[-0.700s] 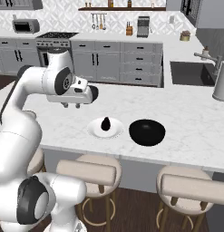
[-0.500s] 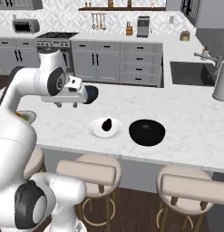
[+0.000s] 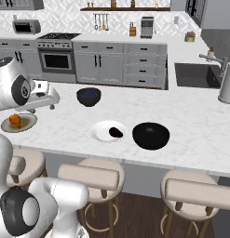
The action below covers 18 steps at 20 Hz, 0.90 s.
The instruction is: Pick the chicken drumstick and avocado from their plates and place them in the bowl. Then put the bowl in the fridge.
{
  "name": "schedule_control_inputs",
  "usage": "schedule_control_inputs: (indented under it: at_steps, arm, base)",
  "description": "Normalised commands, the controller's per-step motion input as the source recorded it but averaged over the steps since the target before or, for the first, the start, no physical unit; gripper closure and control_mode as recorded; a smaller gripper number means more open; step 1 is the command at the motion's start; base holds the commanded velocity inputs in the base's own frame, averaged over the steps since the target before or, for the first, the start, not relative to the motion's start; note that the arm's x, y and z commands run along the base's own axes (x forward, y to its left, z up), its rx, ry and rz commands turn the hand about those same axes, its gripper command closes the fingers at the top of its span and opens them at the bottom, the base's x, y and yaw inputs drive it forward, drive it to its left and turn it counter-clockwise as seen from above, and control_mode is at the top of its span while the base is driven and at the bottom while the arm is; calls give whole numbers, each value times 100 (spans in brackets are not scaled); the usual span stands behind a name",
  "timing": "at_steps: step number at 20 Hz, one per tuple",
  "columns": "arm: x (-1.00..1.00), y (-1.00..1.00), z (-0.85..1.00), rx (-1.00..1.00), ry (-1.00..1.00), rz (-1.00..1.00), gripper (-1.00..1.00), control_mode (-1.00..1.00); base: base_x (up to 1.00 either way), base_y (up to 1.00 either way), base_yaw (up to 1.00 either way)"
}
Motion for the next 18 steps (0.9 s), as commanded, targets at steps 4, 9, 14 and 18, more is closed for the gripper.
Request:
schedule_control_inputs:
  at_steps: [4, 9, 14, 18]
  arm:
    - [27, 99, -5, 0, 2, 4, -100, -100]
    - [15, 73, -12, 11, 3, 6, -100, -100]
    - [0, 53, -26, 23, 5, 7, -100, -100]
    - [0, 55, -34, 23, 4, 4, -100, -100]
  base:
    - [0, 0, 0]
    - [0, 0, 0]
    - [0, 0, 0]
    - [0, 0, 0]
